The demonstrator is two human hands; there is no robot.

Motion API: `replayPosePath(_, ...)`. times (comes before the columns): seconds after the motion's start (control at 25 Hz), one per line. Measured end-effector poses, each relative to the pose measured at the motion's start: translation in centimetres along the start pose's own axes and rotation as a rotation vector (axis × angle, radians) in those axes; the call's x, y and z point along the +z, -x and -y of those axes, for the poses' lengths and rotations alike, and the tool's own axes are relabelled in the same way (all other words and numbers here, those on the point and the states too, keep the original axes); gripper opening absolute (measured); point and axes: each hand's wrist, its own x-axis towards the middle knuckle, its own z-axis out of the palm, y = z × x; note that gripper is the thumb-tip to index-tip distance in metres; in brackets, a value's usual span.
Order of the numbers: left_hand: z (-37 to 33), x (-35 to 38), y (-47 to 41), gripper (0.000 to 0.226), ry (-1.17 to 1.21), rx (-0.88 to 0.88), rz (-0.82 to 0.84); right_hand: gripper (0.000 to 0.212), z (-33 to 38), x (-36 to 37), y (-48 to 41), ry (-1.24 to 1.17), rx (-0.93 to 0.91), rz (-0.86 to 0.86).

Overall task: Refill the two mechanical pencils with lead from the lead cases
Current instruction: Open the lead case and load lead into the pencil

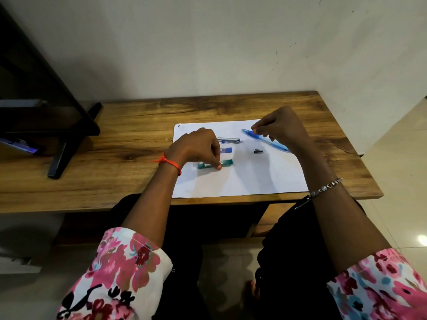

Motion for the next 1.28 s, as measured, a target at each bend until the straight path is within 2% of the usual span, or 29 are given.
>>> replayPosePath(0.2,-0.8,-0.6,0.2,0.016,0.221,0.005,-0.276,0.005,0.9,1.0,0.4,-0.213,0.018,0.307)
replayPosePath(0.32,-1.3,-0.6,0.1,0.019,0.309,0.015,-0.311,0.006,0.9,1.1,0.2,-0.266,0.007,0.304)
replayPosePath(0.48,-1.6,-0.7,0.2,0.018,0.53,0.018,-0.249,0.012,0.7,1.0,0.1,-0.306,0.006,0.279)
replayPosePath(0.64,-1.3,-0.8,0.1,0.014,0.66,0.039,-0.253,0.005,0.9,1.0,0.1,-0.475,0.063,0.248)
replayPosePath(0.8,-0.9,-0.9,0.3,0.01,0.693,0.033,-0.235,0.004,0.8,0.1,-0.1,-0.647,0.209,0.107)
replayPosePath(0.92,-0.9,-1.0,0.4,0.011,0.742,0.054,-0.238,0.012,1.0,0.4,0.1,-0.741,0.34,0.195)
replayPosePath(1.04,-0.8,-1.0,0.4,0.016,0.729,0.048,-0.25,0.014,1.2,1.1,0.2,-0.722,0.35,0.338)
replayPosePath(1.16,-0.7,-1.0,0.3,0.014,0.653,0.044,-0.285,0.008,1.1,1.3,0.1,-0.708,0.32,0.331)
replayPosePath(1.28,-1.0,-1.1,0.2,0.015,0.595,0.034,-0.314,0.007,0.9,1.6,0.2,-0.775,0.378,0.322)
